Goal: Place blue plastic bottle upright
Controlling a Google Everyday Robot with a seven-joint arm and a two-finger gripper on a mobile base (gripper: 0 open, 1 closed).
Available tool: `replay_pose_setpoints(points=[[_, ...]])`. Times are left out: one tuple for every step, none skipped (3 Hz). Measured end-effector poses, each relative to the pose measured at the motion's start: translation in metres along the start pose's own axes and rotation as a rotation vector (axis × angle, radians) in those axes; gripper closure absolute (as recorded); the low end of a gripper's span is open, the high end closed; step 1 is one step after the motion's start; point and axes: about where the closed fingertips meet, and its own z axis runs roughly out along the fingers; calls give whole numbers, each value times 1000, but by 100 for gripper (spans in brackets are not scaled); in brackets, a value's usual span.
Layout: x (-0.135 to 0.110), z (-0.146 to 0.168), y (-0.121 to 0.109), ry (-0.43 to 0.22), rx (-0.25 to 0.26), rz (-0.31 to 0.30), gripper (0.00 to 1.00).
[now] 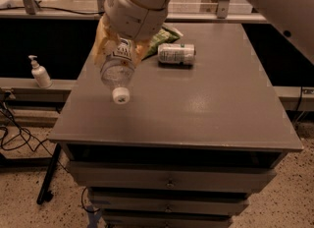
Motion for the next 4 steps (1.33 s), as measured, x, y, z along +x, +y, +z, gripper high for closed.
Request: replay_pose_setpoints(points=[[3, 5, 1, -22, 86, 37, 100], [17, 14, 17, -83, 270, 194, 100], [31, 15, 40, -102, 409, 391, 100], [39, 8, 57, -93, 530, 610, 100]])
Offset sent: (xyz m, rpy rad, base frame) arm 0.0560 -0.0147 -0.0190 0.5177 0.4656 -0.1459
